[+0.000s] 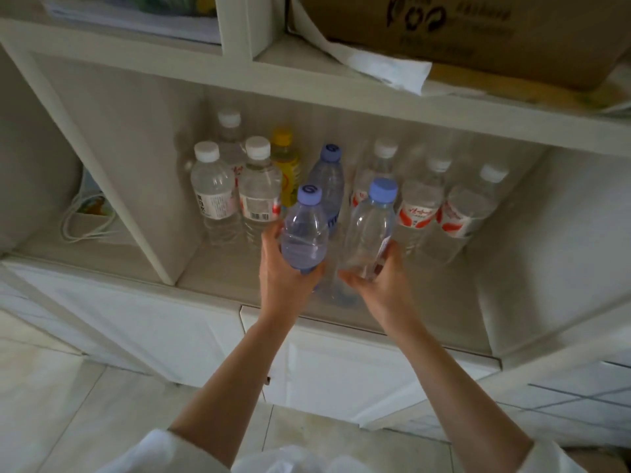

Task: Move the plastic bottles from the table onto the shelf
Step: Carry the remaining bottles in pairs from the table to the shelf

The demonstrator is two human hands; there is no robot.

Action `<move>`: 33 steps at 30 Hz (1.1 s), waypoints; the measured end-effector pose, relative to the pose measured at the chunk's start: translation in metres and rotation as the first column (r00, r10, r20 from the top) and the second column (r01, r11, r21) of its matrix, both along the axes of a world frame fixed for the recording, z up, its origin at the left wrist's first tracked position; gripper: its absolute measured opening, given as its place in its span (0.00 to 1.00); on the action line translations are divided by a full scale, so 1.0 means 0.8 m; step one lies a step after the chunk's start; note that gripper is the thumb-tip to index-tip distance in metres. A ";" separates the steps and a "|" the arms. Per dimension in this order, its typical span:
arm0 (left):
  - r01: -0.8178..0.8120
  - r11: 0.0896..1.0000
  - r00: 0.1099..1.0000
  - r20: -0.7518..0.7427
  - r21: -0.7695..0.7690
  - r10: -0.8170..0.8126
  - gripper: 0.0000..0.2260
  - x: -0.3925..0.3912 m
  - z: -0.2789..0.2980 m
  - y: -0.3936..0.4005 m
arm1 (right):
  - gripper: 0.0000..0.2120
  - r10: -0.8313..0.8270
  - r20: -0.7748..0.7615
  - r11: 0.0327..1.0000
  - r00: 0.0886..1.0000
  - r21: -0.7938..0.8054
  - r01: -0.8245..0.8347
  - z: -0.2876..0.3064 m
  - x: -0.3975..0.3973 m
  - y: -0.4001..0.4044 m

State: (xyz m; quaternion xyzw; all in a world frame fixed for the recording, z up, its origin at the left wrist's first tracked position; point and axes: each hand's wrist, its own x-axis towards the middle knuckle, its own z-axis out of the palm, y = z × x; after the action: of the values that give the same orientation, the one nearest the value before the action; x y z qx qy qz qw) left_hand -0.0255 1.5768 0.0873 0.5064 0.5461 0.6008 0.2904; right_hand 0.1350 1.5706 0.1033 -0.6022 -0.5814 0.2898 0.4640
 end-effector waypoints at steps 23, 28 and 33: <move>0.090 0.994 0.968 -0.230 -0.062 -0.102 0.45 -0.009 -0.015 0.001 | 0.31 -0.045 0.008 0.998 0.999 0.046 0.044 -0.024 -0.014 -0.015; 0.046 0.996 0.965 -0.256 -0.071 -0.062 0.45 0.006 -0.012 0.016 | 0.34 -0.096 0.010 0.995 0.995 0.019 0.096 -0.022 -0.012 0.008; 0.006 0.995 0.958 -0.285 -0.097 -0.033 0.44 0.014 -0.012 0.030 | 0.34 -0.151 0.019 0.989 0.988 0.017 0.150 -0.023 -0.013 0.029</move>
State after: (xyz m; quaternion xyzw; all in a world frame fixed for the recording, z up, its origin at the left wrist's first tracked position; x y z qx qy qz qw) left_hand -0.0147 1.6005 0.0781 0.5790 0.6055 0.4914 0.2380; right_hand 0.1243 1.5940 0.0853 -0.6436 -0.5412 0.2434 0.4834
